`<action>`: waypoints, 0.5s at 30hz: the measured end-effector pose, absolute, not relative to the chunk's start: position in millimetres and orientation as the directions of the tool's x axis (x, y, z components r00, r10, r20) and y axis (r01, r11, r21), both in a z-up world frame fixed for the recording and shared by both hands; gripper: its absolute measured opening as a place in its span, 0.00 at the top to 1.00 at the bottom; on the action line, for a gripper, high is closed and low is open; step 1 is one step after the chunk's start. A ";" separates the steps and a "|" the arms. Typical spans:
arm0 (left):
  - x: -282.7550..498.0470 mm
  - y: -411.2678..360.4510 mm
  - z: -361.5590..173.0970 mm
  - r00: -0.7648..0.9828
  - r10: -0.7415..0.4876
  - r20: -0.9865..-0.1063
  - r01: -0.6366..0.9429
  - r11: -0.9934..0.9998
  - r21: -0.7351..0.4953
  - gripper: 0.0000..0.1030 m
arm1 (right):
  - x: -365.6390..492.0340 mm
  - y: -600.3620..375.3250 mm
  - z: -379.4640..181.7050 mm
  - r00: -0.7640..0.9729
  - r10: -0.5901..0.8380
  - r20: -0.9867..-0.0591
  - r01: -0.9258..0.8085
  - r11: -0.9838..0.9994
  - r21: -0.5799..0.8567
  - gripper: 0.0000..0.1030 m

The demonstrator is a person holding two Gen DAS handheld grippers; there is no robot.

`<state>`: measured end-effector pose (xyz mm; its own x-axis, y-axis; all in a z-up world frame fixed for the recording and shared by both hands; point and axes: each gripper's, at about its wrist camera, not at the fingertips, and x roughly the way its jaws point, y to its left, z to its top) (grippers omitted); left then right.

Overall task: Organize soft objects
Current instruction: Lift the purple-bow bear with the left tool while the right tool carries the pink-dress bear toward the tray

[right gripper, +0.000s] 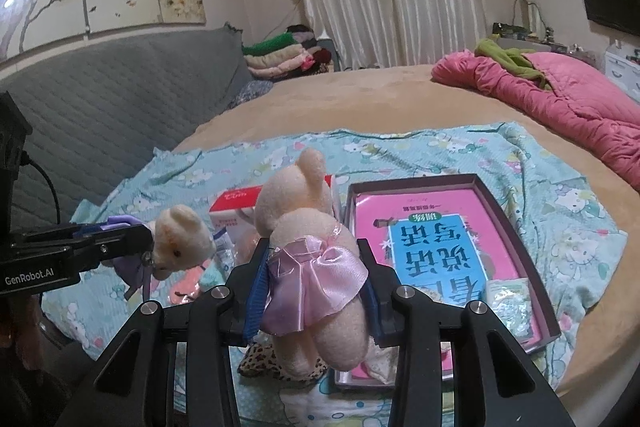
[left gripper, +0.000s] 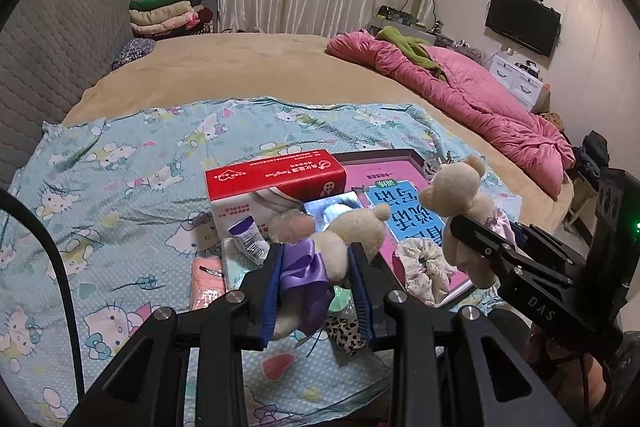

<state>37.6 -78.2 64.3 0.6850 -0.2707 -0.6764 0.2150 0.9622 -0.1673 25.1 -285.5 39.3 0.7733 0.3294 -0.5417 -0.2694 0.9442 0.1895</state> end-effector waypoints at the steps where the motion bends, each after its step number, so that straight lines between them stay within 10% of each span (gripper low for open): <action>1: 37.9 -78.8 64.9 0.685 -0.268 -0.677 0.213 0.963 -0.165 0.69 | 24.5 -286.8 40.1 0.777 0.328 -0.538 -0.266 0.945 0.191 0.60; 15: 43.0 -99.7 73.8 0.677 -0.256 -0.690 0.217 0.965 -0.145 0.69 | 22.5 -316.5 47.7 0.814 0.292 -0.503 -0.203 0.953 0.225 0.60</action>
